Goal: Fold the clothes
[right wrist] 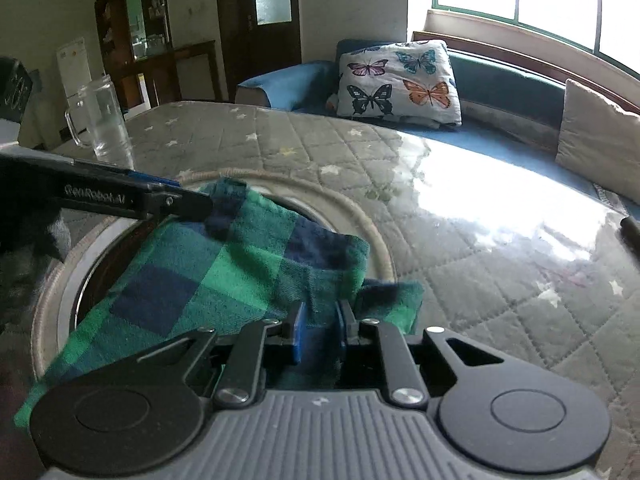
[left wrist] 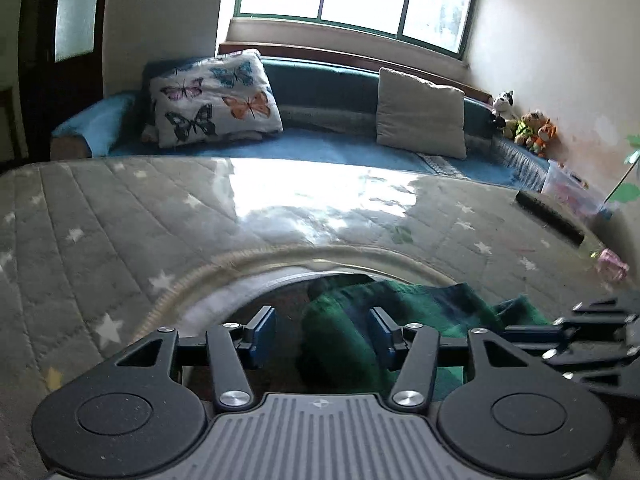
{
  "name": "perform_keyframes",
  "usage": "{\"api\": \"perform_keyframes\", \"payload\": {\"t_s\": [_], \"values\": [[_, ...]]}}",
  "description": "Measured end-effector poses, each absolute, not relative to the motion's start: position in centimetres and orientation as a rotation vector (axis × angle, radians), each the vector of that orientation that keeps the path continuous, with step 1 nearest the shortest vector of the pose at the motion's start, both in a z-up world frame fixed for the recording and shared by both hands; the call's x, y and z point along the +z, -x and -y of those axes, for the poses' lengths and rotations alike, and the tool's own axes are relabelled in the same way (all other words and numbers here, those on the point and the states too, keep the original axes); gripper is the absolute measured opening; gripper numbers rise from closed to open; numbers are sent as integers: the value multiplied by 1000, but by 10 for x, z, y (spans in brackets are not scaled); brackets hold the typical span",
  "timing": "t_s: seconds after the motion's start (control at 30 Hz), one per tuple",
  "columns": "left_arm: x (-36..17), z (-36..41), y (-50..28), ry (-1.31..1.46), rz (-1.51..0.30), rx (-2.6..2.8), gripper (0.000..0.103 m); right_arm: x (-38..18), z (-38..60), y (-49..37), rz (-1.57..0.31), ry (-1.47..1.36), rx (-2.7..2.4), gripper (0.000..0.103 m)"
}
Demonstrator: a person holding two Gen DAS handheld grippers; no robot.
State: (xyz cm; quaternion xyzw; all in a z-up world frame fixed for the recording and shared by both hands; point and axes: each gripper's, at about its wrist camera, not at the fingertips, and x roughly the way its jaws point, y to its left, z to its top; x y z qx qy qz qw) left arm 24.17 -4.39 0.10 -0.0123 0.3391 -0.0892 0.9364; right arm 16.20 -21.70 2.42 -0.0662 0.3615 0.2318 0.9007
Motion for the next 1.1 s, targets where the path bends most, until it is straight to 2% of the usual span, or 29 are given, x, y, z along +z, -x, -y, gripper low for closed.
{"api": "perform_keyframes", "payload": {"t_s": [0.33,0.63,0.87,1.1], "values": [[-9,56,-256,-104,-685,-139,55,23,216,-170,-759,144,506,14],[20,70,-223,-80,-635,-247,54,28,234,-173,-765,118,502,14],[19,88,-192,-127,-641,-383,54,51,240,-135,-710,140,564,17],[13,89,-166,-171,-645,-412,54,42,235,-94,-730,231,581,19]]}}
